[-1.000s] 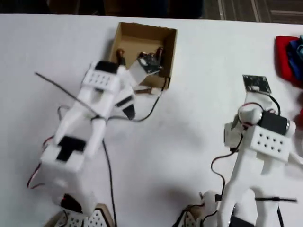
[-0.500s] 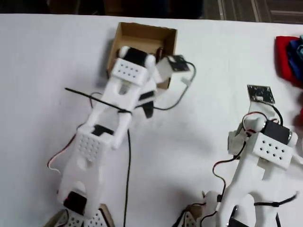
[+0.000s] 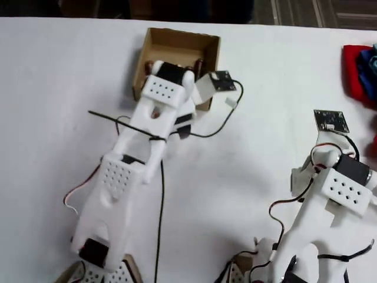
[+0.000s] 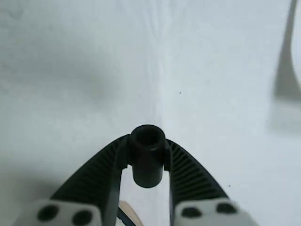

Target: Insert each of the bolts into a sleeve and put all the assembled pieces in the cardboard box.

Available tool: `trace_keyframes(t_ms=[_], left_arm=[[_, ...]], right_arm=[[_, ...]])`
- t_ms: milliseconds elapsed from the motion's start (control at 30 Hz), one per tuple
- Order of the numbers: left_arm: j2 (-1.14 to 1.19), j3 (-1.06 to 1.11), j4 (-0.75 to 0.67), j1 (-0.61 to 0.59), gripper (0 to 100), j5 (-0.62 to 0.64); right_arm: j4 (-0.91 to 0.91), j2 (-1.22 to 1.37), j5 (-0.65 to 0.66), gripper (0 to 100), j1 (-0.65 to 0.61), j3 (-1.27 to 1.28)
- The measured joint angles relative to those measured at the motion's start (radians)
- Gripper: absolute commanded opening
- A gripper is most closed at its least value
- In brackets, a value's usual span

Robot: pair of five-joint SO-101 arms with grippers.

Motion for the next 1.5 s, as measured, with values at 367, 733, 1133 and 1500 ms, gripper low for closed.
trace_keyframes(t_ms=[367, 733, 1133, 1500], left_arm=[[0.003, -0.023, -0.091, -0.015, 22, 0.002], [0.127, -0.034, -0.175, -0.018, 22, 0.002], [0.141, -0.034, -0.284, -0.028, 22, -0.002], [0.201, -0.054, -0.290, -0.077, 22, -0.002]], right_arm=[[0.000, 0.000, 0.008, 2.0, 0.037, 0.000], [-0.002, 0.000, 0.087, 2.0, 0.140, 0.000], [-0.002, 0.000, 0.087, 2.0, 0.141, 0.000], [-0.002, 0.000, 0.087, 2.0, 0.141, 0.000]])
